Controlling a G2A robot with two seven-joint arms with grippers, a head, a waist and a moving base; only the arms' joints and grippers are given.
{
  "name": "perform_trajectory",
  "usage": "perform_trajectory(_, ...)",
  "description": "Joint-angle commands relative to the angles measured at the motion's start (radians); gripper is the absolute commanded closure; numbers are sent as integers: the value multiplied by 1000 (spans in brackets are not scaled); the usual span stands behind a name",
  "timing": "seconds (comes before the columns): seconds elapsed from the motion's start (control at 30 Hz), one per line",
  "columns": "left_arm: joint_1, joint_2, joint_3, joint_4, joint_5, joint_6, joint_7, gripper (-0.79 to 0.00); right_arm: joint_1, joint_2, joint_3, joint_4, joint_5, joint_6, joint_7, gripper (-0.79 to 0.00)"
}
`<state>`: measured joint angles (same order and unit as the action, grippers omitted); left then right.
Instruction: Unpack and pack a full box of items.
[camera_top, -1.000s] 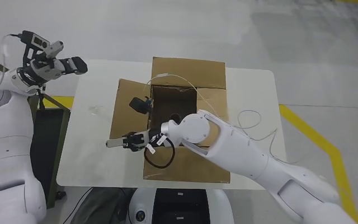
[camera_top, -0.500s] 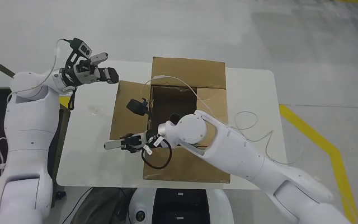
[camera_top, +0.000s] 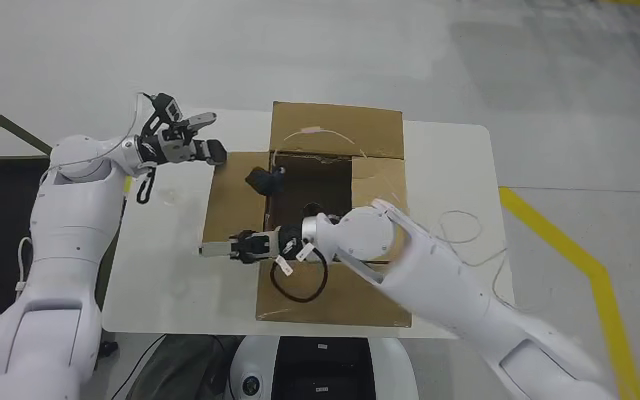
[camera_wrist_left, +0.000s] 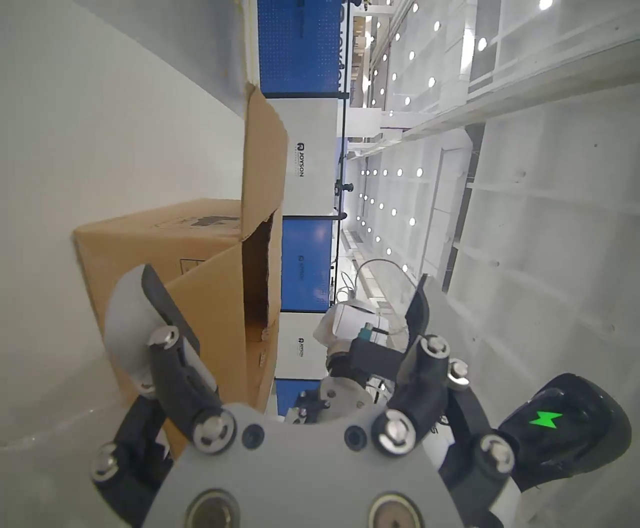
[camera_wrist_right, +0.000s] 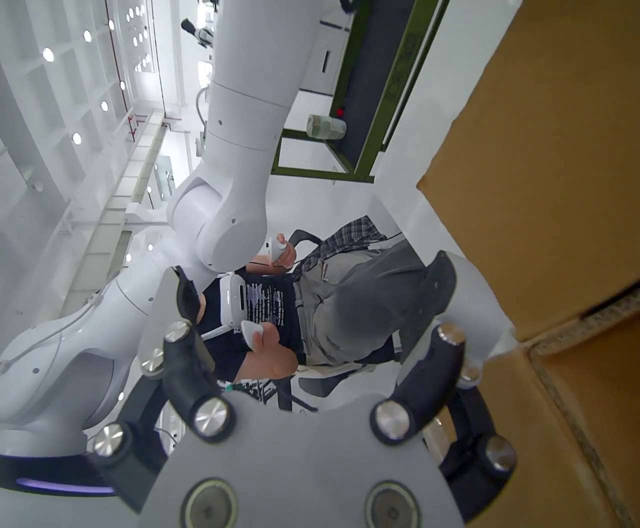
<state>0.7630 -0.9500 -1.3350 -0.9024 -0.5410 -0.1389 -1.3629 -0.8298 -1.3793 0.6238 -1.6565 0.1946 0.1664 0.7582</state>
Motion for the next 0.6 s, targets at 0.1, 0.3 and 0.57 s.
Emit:
perform_trajectory(0.1, -16, -12, 42, 26, 7, -2, 2, -785, -130, 53, 130, -143, -83, 31, -4, -785)
perform_trajectory(0.3, -36, -23, 79, 51, 16, -3, 12, -785, -283, 103, 277, -256, -131, 28, 23, -785)
perform_trajectory(0.57, -63, -35, 121, 80, 44, 6, 21, -785, -416, 138, 392, -336, -148, 4, 52, -785)
